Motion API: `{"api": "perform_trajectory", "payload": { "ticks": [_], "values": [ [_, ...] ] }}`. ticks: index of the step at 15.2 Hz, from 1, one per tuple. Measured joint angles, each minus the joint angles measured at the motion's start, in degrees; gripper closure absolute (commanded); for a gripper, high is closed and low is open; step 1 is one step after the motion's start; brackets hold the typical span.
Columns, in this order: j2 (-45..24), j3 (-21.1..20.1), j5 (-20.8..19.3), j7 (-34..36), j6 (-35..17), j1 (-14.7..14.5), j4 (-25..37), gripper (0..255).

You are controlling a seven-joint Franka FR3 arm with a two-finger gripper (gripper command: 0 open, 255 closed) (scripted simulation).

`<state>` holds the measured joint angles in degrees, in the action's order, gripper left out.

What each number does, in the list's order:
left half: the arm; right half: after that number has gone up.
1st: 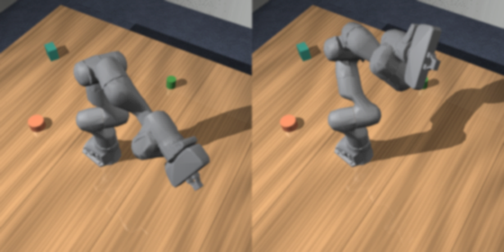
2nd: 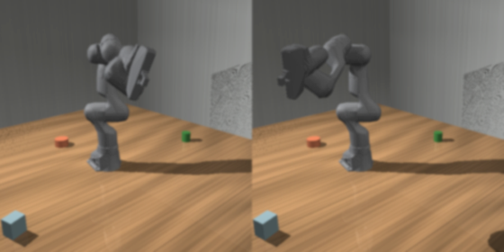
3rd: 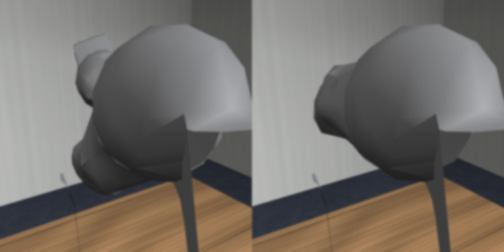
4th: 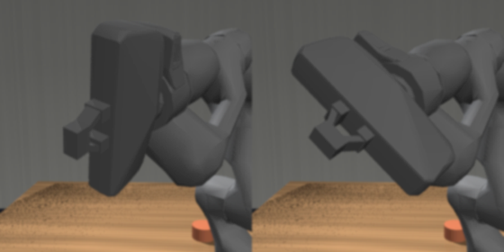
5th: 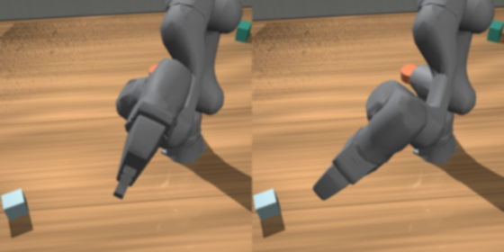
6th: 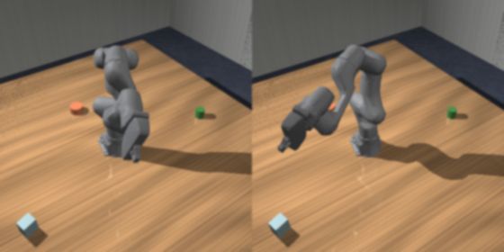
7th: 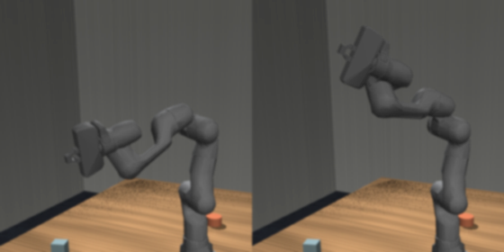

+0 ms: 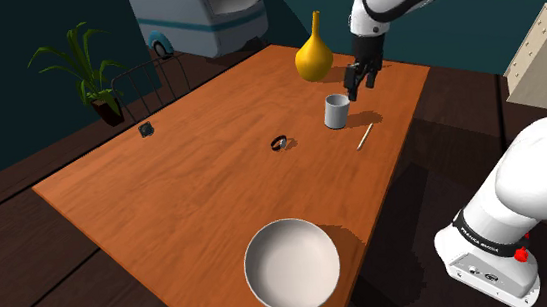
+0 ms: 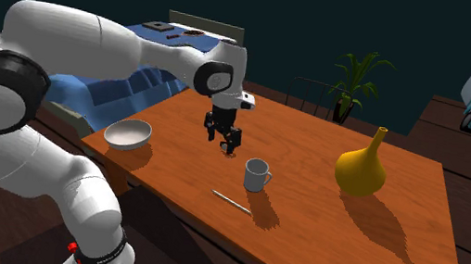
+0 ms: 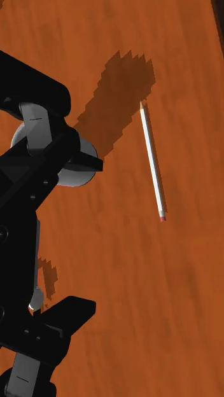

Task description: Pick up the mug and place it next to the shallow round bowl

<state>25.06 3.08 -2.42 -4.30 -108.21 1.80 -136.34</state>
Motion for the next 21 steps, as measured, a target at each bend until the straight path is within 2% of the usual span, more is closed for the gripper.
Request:
{"api": "perform_trajectory", "payload": {
  "ticks": [4,12,21],
  "values": [
    [-9.2,0.4,-0.8,-0.5,-5.9,0.2,3.4,0],
    [-25.6,1.5,-2.2,-2.2,-13.4,1.1,12.7,0],
    [-29.3,1.7,-2.3,-2.3,-18.9,1.3,11.0,0]
  ]
}}
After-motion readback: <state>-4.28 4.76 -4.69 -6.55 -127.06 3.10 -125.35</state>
